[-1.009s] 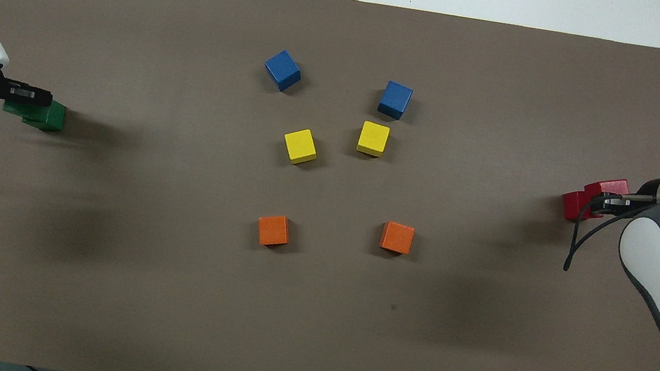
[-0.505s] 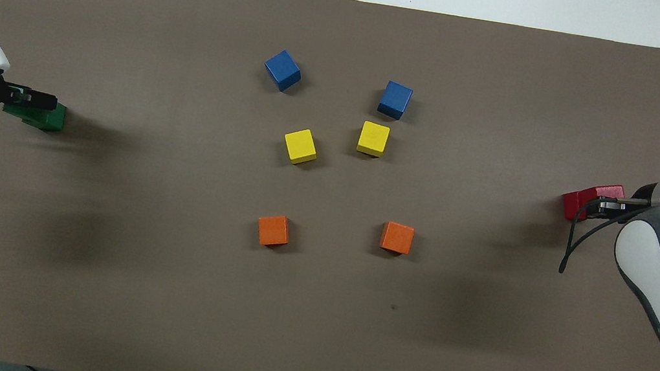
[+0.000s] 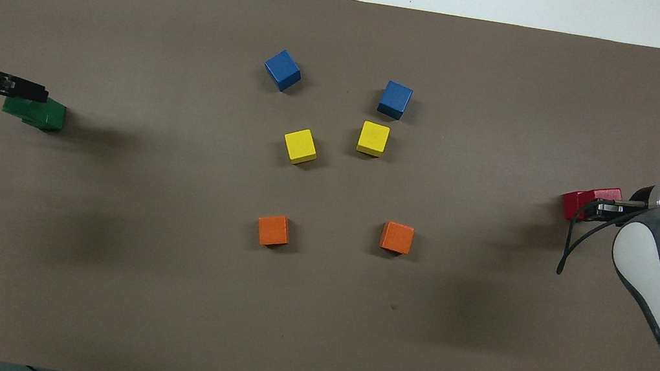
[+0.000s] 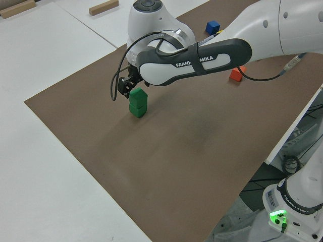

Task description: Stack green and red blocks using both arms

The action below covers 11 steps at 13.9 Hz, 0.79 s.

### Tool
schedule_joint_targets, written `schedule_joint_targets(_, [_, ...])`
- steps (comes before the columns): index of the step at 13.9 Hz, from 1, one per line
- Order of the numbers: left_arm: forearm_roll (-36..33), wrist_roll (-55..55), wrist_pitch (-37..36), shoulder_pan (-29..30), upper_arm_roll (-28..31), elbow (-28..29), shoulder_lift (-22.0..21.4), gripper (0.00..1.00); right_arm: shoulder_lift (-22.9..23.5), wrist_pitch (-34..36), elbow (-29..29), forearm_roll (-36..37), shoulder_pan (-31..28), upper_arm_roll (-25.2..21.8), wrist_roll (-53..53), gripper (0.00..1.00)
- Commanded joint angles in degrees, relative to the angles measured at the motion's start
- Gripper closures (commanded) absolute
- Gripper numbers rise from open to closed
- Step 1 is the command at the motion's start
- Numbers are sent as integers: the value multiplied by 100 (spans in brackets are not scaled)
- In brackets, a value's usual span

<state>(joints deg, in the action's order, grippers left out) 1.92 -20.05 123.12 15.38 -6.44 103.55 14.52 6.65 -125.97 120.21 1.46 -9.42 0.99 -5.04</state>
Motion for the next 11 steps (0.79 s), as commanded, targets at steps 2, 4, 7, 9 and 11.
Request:
schedule_joint_targets(2, [134,736,-990,-87,-42,-528,-396,0,-76,-227,187,-58,-122,76,64,100])
schedule_joint_targets(4, [72,1238,-1438,-333,-33,-791,-598,0,-76,-218,187,-58,-122,85,64,100])
schedule_joint_targets(7, [81,2029,-2019,-395,-51,-1109,-836,0,-76,-227,196,-58,-113,85,73,100])
schedule_joint_targets(9, [81,2189,-2239,-482,-42,-1127,-994,0,-76,-227,196,-58,-104,85,64,99])
schedule_joint_targets(11, [98,2286,-2528,-483,-51,-1214,-1064,0,-76,-227,196,-58,-104,76,64,98])
